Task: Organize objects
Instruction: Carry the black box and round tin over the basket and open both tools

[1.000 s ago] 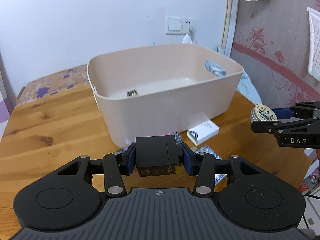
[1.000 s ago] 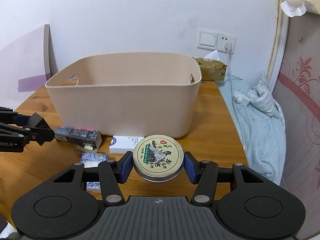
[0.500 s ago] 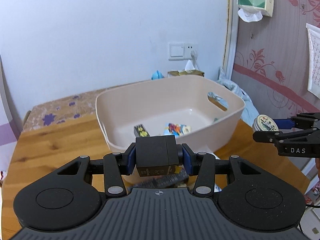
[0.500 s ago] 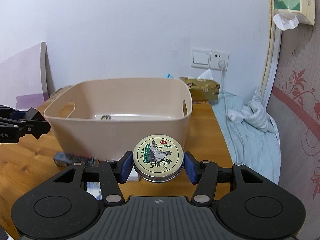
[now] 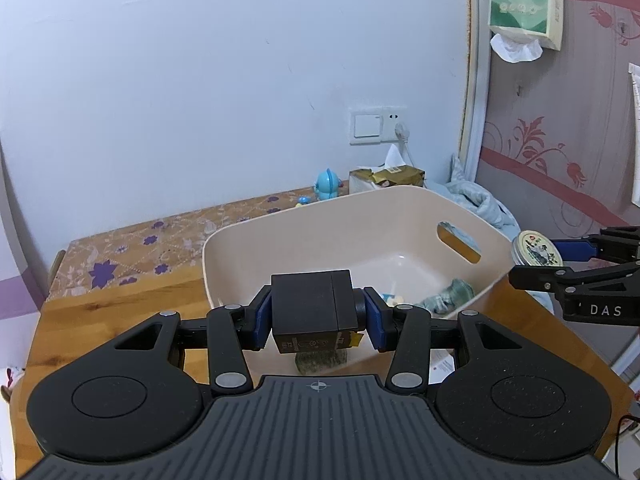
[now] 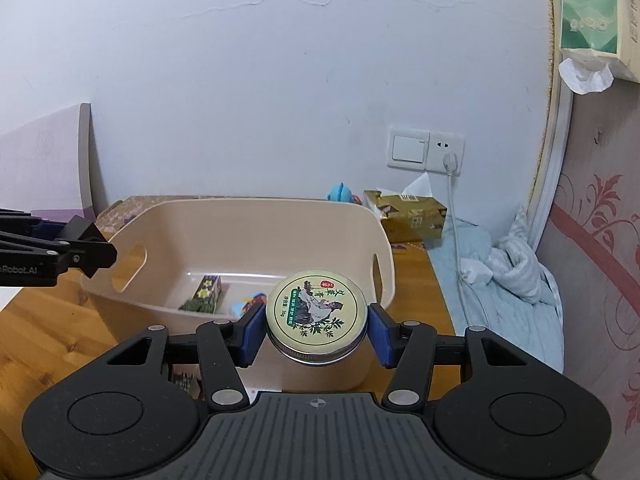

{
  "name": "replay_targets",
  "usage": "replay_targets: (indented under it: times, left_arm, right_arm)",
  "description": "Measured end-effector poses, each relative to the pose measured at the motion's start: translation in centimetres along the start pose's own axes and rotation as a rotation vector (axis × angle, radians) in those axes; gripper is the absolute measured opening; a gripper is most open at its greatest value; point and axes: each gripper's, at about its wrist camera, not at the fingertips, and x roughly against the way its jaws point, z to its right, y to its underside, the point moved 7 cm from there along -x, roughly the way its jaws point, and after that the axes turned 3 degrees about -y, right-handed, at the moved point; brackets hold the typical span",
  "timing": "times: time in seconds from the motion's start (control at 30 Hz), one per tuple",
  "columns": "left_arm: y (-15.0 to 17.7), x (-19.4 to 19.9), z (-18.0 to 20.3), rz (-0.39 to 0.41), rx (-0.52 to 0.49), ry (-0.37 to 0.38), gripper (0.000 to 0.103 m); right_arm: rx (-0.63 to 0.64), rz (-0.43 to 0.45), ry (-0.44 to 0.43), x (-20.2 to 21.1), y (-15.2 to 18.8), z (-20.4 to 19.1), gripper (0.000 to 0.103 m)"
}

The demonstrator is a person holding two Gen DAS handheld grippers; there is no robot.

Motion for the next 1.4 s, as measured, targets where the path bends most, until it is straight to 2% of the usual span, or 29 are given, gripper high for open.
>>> replay_targets:
  times: [0.33, 0.6, 0.9, 1.13, 1.4]
  left_arm:
    - [-1.3, -4.0, -0.3, -0.043, -0.035, -0.007, 0.047]
    - [-1.4, -7.0, -0.7, -0.112, -0.013, 0.021, 0.047]
    - [-1.0, -10.0, -0.9, -0.19, -0.025, 0.022, 0.047]
    - [0.7, -12.6, -1.0, -0.315, -0.015, 0.058, 0.047]
    - [1.4, -13.8, -0.6, -0.359, -0.057, 0.055, 0.047]
  right_arm:
    - [0.011, -0.012, -0.014, -2.7, -1.8, -0.4, 0.051]
    - [0.042, -0.05, -0.028, -5.5, -2.6, -1.1, 0.051]
    - [0.085, -0.128, -0.033, -8.3, -1.9, -2.0, 0.051]
    - [0.103, -0.196, -0.06, -10.7, -1.1, -2.5, 0.051]
    - [0.126, -0.267, -0.074, -12.2, -0.8, -2.4, 0.051]
